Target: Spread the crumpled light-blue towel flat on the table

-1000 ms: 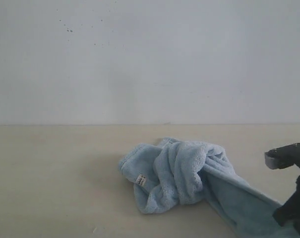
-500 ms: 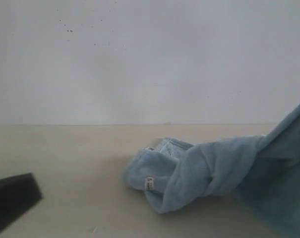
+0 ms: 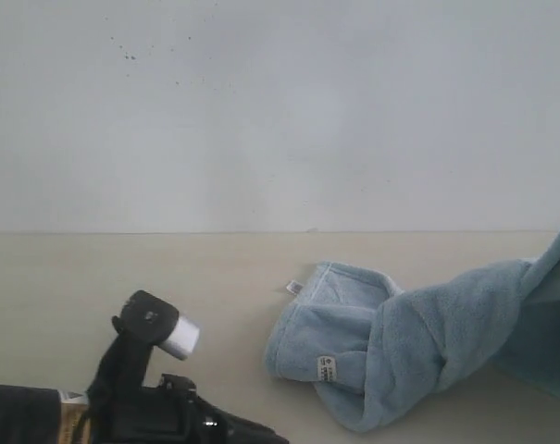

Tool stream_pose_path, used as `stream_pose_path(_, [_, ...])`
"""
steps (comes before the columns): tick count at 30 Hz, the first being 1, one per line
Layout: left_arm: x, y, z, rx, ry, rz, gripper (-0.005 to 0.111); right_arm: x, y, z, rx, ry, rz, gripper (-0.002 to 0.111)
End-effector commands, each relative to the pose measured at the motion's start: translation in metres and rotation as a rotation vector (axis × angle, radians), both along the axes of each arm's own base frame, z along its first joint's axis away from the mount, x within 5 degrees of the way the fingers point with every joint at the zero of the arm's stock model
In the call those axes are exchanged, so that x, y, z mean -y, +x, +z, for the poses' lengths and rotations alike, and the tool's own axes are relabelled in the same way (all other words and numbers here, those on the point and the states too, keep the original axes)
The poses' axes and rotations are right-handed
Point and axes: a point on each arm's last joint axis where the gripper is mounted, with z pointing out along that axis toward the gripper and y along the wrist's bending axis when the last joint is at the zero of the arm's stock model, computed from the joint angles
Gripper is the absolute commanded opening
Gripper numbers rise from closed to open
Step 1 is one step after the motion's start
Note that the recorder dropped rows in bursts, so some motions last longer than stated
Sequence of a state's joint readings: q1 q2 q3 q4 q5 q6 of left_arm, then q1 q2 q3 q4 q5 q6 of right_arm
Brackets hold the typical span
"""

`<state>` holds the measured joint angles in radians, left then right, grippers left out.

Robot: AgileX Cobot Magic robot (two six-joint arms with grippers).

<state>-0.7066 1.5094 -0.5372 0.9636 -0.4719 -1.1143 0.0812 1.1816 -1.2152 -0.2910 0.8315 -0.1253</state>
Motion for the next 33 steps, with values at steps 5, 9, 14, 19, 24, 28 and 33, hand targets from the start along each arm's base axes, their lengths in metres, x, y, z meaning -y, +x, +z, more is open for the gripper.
stream_pose_path(5, [0.031, 0.028, -0.024, 0.023, 0.027, -0.092, 0.065, -0.004, -0.002, 0.003, 0.013, 0.03, 0.036, 0.011])
stream_pose_path(9, [0.045, 0.04, -0.027, 0.057, 0.02, -0.121, 0.065, -0.005, -0.002, 0.003, 0.011, 0.04, 0.048, 0.011])
stream_pose_path(14, [0.058, 0.051, -0.036, 0.056, 0.021, -0.133, 0.063, -0.006, -0.001, 0.003, 0.017, 0.045, 0.058, 0.011])
stream_pose_path(19, [0.065, 0.059, -0.049, 0.069, 0.048, -0.155, 0.061, -0.007, -0.001, 0.004, 0.029, 0.049, 0.061, 0.011])
stream_pose_path(24, [0.068, 0.068, -0.056, 0.084, 0.105, -0.139, 0.061, -0.007, 0.0, 0.004, 0.035, 0.051, 0.063, 0.011])
stream_pose_path(28, [0.064, 0.081, -0.046, 0.173, 0.197, -0.112, 0.061, -0.007, 0.001, 0.0, 0.019, 0.046, 0.066, 0.011])
stream_pose_path(33, [0.057, 0.088, -0.029, 0.226, 0.265, -0.064, 0.061, -0.007, 0.001, -0.022, -0.043, 0.036, 0.074, 0.011])
